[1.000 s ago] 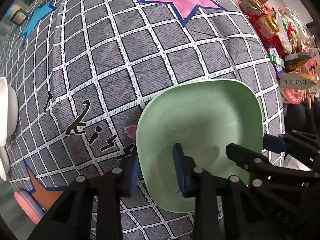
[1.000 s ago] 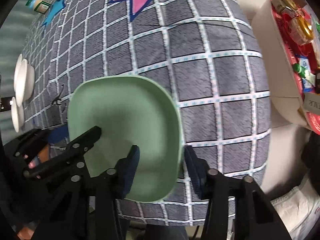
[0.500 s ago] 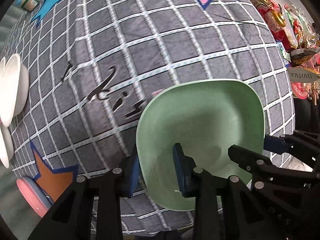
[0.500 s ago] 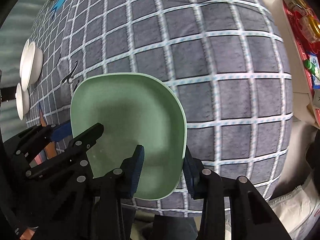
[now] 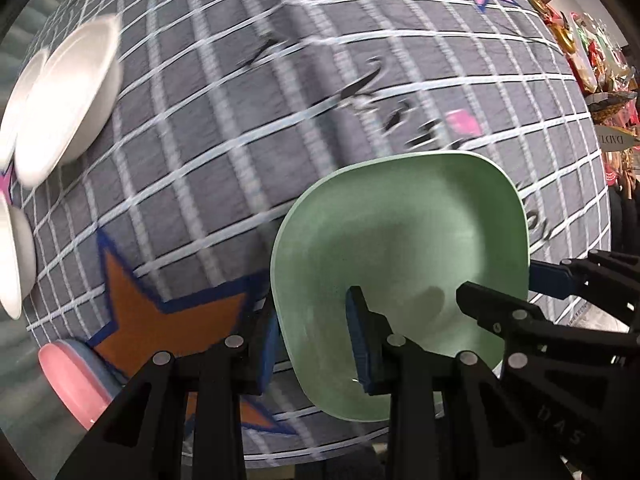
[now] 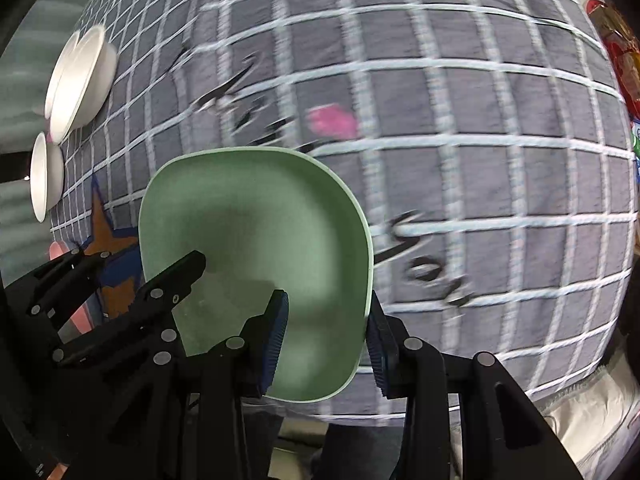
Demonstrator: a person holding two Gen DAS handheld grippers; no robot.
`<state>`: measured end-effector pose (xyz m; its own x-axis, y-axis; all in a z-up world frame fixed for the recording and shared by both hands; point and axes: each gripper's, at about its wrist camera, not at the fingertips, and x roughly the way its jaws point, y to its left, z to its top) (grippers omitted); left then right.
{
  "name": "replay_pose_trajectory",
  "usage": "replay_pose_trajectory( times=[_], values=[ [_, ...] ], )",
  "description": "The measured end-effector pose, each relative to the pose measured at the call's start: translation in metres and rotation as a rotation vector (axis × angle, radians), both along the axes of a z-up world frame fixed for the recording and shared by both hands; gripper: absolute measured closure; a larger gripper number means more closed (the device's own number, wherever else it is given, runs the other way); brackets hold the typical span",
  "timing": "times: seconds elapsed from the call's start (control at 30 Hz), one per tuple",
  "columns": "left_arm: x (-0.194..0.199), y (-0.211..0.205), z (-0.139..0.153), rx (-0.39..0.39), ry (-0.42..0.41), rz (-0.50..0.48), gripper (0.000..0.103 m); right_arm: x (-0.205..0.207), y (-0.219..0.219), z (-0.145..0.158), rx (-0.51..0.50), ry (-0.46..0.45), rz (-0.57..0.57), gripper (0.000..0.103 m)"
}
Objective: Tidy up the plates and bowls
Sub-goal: 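Carry the green plate with the left gripper onto the pink plate, release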
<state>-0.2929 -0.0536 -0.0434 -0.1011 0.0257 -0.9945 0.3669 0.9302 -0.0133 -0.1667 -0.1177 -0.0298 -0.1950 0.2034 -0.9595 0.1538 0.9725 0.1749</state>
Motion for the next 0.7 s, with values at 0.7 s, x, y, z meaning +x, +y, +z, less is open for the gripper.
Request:
replay_pose_trajectory(
  times=[0.7],
  values=[
    [-0.008, 0.173, 0.045, -0.074, -0.046, 0.250, 0.068, -0.009, 0.305, 0.028, -0.002, 0.002, 0.221, 0.062]
  ],
)
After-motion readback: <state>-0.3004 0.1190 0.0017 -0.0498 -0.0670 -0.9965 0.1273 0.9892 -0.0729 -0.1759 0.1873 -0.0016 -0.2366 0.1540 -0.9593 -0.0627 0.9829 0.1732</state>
